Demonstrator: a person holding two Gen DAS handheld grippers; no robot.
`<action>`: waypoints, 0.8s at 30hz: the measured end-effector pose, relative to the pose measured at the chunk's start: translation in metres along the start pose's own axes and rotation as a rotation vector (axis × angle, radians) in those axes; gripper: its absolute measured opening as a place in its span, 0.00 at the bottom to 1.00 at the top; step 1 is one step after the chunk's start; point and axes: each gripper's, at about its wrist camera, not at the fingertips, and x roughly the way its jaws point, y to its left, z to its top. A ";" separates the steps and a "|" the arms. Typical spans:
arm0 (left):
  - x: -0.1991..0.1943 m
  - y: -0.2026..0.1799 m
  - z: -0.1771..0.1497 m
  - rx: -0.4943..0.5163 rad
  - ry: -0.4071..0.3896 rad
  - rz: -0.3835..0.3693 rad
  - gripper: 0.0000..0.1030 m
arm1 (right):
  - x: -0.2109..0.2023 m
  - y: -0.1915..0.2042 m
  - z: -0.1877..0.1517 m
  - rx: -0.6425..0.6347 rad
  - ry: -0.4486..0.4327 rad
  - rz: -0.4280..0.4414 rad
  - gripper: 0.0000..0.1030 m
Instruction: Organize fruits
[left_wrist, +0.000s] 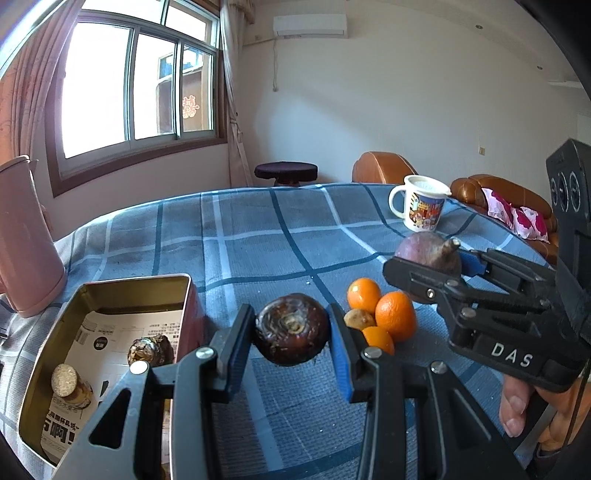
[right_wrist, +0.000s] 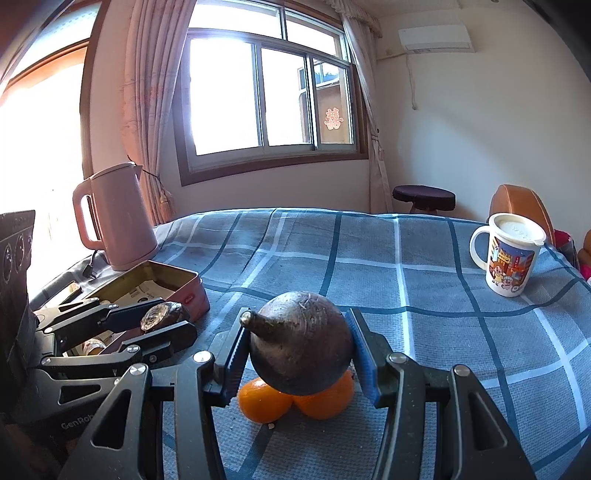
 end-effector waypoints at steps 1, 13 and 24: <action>-0.001 0.000 0.000 0.000 -0.003 0.001 0.40 | -0.001 0.000 0.000 -0.001 -0.002 0.000 0.51; -0.010 0.000 -0.001 0.001 -0.050 0.012 0.40 | -0.009 0.005 -0.001 -0.025 -0.041 -0.006 0.51; -0.018 0.000 -0.002 -0.001 -0.086 0.023 0.40 | -0.015 0.010 -0.003 -0.044 -0.078 -0.010 0.51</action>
